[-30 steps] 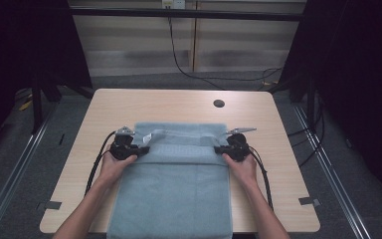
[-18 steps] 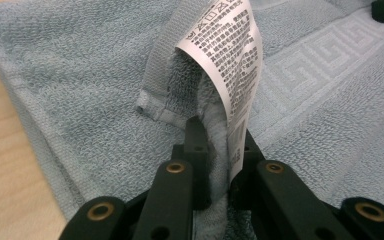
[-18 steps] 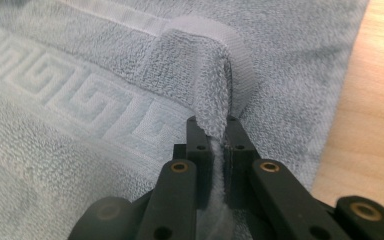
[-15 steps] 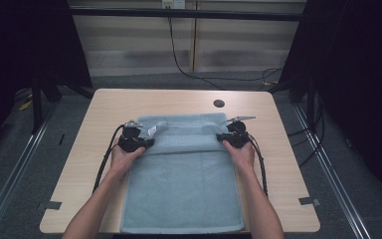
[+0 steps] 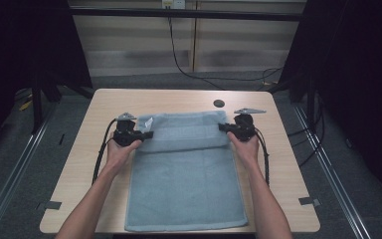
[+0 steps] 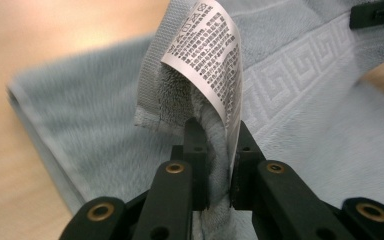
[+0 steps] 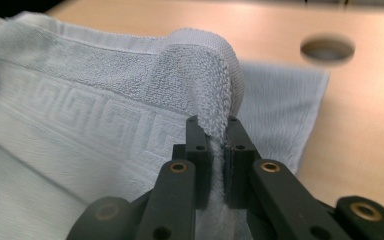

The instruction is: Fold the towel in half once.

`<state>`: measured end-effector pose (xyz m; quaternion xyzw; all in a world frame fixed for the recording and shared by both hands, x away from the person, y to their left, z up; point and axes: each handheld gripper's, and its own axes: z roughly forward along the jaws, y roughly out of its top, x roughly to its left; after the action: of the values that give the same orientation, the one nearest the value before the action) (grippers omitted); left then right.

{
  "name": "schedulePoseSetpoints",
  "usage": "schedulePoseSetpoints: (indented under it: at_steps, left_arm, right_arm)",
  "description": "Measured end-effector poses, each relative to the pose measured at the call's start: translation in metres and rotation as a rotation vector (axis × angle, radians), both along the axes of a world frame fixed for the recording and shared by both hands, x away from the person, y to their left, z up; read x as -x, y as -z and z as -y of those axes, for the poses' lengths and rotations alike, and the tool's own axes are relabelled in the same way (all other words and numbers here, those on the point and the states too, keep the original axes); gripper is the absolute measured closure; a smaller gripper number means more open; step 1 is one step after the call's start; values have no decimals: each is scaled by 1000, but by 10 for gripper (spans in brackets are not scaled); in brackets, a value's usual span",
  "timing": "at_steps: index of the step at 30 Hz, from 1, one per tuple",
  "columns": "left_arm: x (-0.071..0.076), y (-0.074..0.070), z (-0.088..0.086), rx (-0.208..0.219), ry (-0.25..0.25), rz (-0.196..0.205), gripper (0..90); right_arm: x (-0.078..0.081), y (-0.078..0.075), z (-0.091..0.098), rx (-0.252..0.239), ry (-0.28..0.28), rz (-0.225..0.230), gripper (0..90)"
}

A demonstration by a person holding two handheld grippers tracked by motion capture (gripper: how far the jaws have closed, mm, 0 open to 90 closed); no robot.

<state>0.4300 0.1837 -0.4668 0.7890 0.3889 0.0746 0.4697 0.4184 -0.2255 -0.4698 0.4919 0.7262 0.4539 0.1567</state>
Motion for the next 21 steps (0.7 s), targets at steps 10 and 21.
schedulePoseSetpoints:
  at_steps: [10,21]
  left_arm:
    - [31,-85,-21,126,5,190,819]
    - [104,-64,-28,80,115,228,806]
  right_arm:
    - [36,-91,3,-82,-89,216,841]
    - [103,-88,9,-62,-218,219,819]
